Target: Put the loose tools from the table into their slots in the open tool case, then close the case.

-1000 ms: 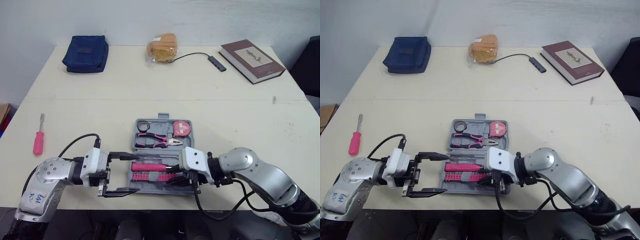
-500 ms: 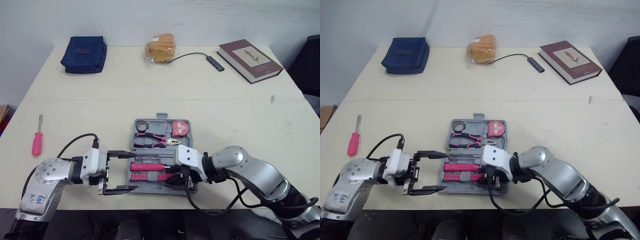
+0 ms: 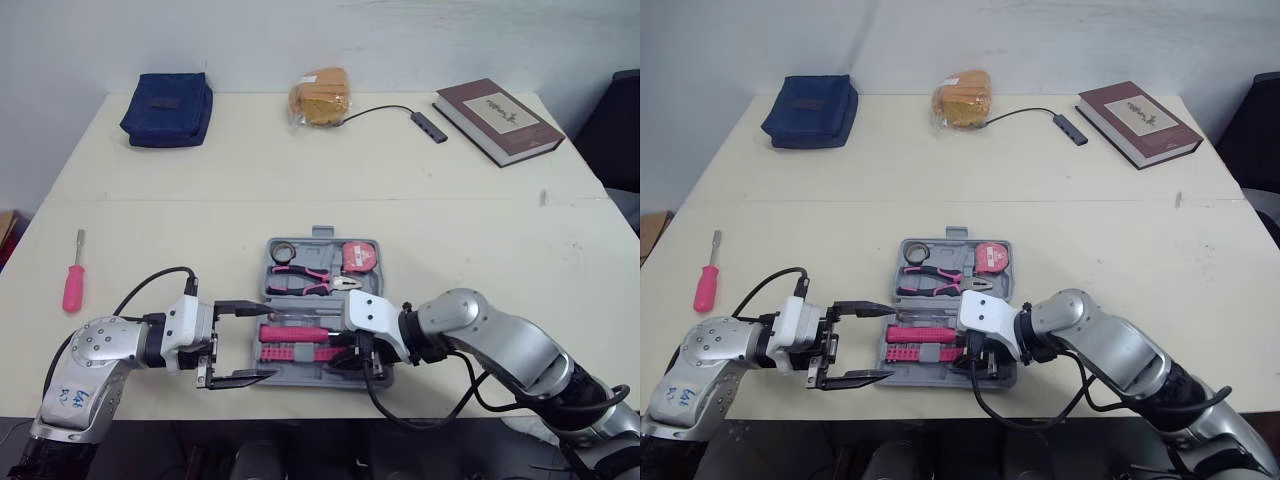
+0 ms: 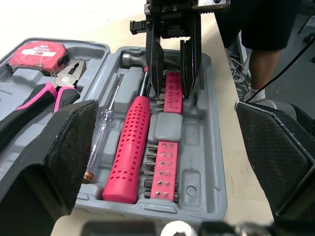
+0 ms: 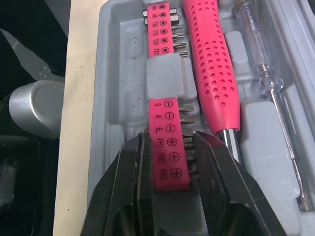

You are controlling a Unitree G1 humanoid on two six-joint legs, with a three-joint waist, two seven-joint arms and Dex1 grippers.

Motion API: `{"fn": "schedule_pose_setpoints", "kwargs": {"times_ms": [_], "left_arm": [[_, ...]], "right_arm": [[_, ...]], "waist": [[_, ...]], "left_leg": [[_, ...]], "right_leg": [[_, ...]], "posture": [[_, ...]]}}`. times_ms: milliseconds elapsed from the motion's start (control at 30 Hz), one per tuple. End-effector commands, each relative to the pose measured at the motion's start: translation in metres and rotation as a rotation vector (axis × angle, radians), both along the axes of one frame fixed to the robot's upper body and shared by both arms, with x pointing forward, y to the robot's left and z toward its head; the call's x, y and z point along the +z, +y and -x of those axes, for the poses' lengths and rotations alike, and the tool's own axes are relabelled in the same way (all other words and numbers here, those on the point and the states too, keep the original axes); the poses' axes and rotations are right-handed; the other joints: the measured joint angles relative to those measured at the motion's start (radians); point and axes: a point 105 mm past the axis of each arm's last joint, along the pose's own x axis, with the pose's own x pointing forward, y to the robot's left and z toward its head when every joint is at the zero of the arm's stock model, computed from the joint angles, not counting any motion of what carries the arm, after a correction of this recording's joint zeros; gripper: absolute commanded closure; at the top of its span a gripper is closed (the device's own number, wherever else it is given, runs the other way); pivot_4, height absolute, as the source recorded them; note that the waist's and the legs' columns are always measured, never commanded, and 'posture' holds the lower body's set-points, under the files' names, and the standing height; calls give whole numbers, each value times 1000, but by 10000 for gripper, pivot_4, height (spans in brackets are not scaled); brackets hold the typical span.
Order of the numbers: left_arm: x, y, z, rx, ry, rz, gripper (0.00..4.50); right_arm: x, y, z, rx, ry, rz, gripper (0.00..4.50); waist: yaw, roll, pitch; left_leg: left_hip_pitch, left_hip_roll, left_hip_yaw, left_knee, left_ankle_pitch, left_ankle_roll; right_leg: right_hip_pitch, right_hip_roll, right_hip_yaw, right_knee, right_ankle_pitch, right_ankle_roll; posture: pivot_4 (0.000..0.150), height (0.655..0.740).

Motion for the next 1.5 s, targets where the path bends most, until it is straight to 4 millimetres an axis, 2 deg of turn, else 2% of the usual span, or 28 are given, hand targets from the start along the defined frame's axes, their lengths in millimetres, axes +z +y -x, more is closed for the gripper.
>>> {"fn": "schedule_pose_setpoints", "kwargs": {"times_ms": [33,333,400,433,567,700,800,900,933,967,1100,1133,1300,1400,1500], "left_arm": [[5,-3,1,-12,-18,19,0],[3,-7,2,-4,-20,32,0],[3,-7,2,1,-21,36,0],[2,-7,2,2,-21,37,0],[2,-6,4,9,-14,41,0],[1,-4,5,19,-3,44,0],[2,-2,4,37,-9,50,0],[3,0,3,49,-16,46,0],[3,1,3,49,-17,44,0],[3,1,3,49,-16,43,0],[3,1,4,48,-15,36,0],[3,1,4,49,-15,34,0],[3,3,5,52,-12,22,0],[2,5,6,58,-8,11,0],[1,7,8,62,-2,3,0]], "right_arm": [[-5,7,3,16,23,-3,36917],[-4,5,-2,7,6,22,36917],[3,8,0,33,6,-18,26631],[8,9,1,47,1,-52,23625],[27,7,8,158,-34,-147,3534],[47,-2,7,191,-71,-253,3534],[51,-7,1,186,-108,-298,3534],[49,-9,0,197,-81,-360,12466],[45,-10,1,215,-77,-358,18644],[41,-12,0,220,-80,-349,22314],[24,-20,-7,217,-65,-321,42498],[20,-21,-8,214,-69,-314,44060],[2,-21,-10,221,-79,-269,44060],[-19,-19,-11,204,-99,-214,44060],[-32,-15,-9,195,-100,-204,44060]], "waist": [[-2,0,0],[-2,0,0],[-2,0,0],[-2,0,0],[2,0,0],[3,0,0],[3,0,0],[2,-1,0],[2,0,0],[3,-1,0],[3,-1,0],[3,-1,0],[2,0,0],[2,-1,0],[1,-1,0]], "left_leg": [[0,0,0,0,0,0],[1,0,0,0,1,-1],[1,0,0,0,1,-1],[1,0,0,0,1,-1],[0,0,0,0,1,0],[0,-2,0,0,0,1],[0,-1,0,0,0,1],[0,-1,0,0,0,1],[0,-1,0,0,0,0],[0,-1,0,0,0,0],[0,-1,0,0,0,1],[0,-1,0,1,0,1],[0,-1,1,0,1,0],[1,-1,0,1,1,0],[1,0,1,1,1,0]], "right_leg": [[0,0,0,0,0,0],[0,0,0,1,0,-1],[0,0,0,1,0,-1],[0,0,0,1,0,-1],[0,0,0,1,0,-1],[0,1,0,0,0,0],[0,1,0,0,0,0],[0,2,0,0,0,0],[0,2,0,1,0,0],[0,2,0,1,0,0],[0,2,0,1,0,0],[1,2,0,1,0,0],[0,3,0,1,0,0],[0,4,0,1,0,0],[0,4,0,1,0,0]], "posture": [[1500,7400],[1500,7400],[1500,7400],[1500,7400],[1500,7400],[1500,7400],[1500,7400],[1500,7400],[1500,7400],[1500,7400],[1500,7400],[1500,7400],[1500,7400],[1500,7400],[1500,7400]]}}
